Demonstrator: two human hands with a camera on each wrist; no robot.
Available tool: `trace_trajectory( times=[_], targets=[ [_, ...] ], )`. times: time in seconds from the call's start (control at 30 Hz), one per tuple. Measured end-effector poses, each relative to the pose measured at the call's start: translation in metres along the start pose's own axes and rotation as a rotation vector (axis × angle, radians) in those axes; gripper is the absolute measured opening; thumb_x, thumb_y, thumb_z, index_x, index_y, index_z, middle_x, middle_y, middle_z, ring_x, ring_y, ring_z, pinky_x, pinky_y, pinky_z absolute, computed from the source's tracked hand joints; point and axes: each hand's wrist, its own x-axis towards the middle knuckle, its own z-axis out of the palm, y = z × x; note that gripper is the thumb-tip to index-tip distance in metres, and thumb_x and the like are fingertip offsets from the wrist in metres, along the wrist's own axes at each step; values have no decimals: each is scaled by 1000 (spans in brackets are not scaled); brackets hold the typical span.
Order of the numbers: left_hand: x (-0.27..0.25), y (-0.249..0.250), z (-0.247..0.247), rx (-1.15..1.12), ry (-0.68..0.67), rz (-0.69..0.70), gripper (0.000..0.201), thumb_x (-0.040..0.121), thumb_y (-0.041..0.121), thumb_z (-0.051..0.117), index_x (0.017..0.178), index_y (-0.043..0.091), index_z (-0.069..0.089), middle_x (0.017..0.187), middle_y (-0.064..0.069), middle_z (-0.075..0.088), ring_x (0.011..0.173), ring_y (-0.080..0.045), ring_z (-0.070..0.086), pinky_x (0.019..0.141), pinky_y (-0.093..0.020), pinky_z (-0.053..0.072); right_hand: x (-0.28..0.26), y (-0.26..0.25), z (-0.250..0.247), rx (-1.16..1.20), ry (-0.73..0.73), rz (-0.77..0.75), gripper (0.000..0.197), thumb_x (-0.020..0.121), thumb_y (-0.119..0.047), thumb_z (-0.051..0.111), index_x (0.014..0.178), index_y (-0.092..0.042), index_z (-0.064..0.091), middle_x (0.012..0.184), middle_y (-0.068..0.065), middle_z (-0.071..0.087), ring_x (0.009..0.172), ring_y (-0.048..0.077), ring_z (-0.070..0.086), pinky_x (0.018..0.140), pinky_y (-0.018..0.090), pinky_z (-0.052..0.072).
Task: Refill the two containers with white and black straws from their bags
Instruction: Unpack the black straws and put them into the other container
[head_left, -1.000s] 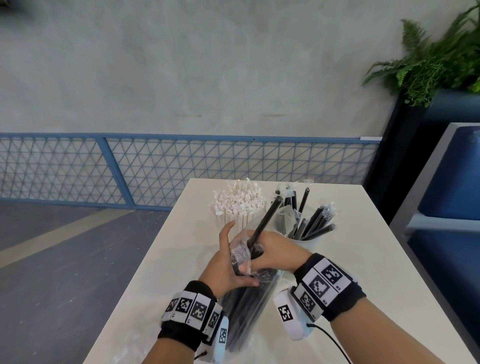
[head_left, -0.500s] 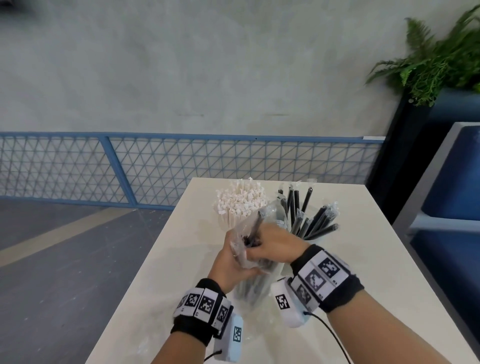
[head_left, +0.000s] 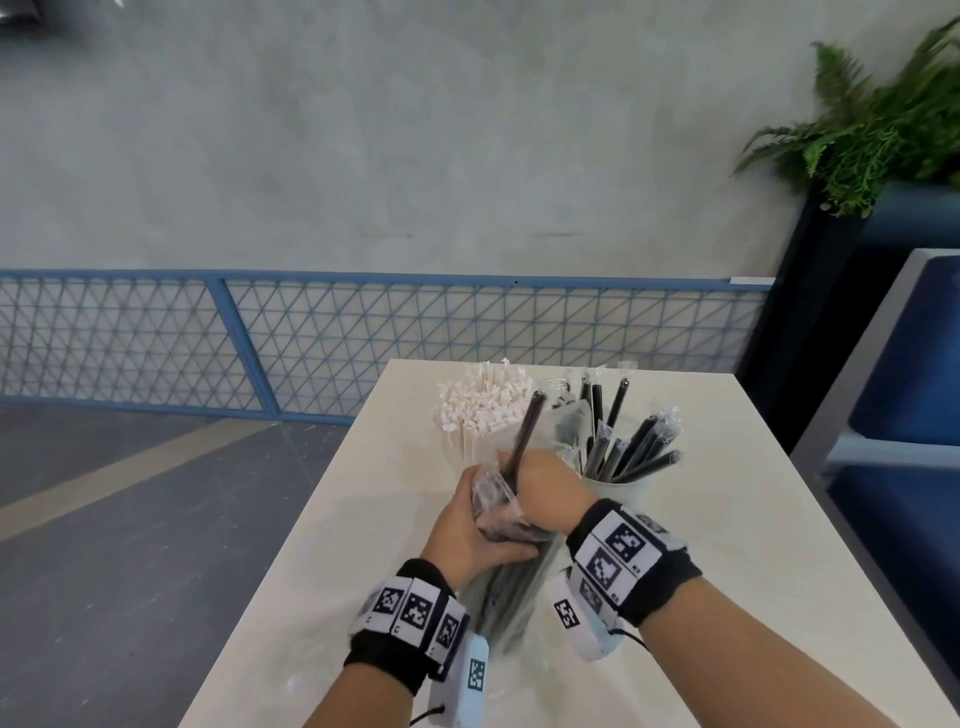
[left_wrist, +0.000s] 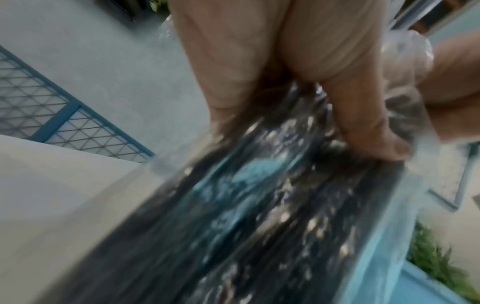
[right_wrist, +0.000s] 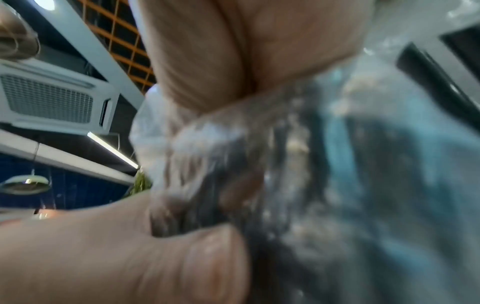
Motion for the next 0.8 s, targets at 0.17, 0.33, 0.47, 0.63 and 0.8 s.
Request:
trace_trajectory(
  times=[0.17, 0.33, 0.47, 0.63, 0.8],
  targets=[
    [5, -8, 1, 35, 10, -26, 61, 69, 8, 79, 117, 30, 48, 96, 2, 72, 89, -13, 70, 88, -31, 53, -2, 8, -7, 95, 85, -19, 20, 81, -16, 62, 64, -23, 54, 68, -3, 56, 68, 15, 54, 61, 17, 33],
    [6, -14, 4, 40, -25, -47, 42, 79, 14, 69, 117, 20, 53, 111, 6, 66, 105, -8, 61, 96, -21, 46, -8, 14, -35, 154, 176, -120, 34, 75, -21, 72, 59, -37, 46, 65, -13, 51, 70, 11, 52, 64, 20, 39],
    [1, -19, 1, 128, -22, -19, 26, 90, 15, 58, 116, 16, 55, 105, 8, 63, 98, -5, 58, 79, -1, 41, -17, 19, -55, 466, 245, -71, 10, 77, -19, 74, 85, -13, 71, 89, 11, 71, 74, 14, 64, 64, 28, 58],
    [-2, -22, 1, 79, 5, -40, 26, 88, 15, 62, 113, 18, 57, 100, 12, 66, 98, -7, 62, 77, -4, 44, -20, 14, -53, 402, 216, -27, 38, 93, -41, 45, 81, -8, 60, 80, 9, 62, 82, 27, 62, 70, 29, 51],
    [1, -18, 10, 17, 46, -41, 39, 75, 10, 75, 107, 23, 57, 104, 7, 68, 100, -9, 65, 90, -25, 50, -21, 3, -30, 410, 143, 82, 65, 94, -55, 20, 84, -6, 61, 83, 14, 64, 82, 26, 60, 86, 34, 43]
  ],
)
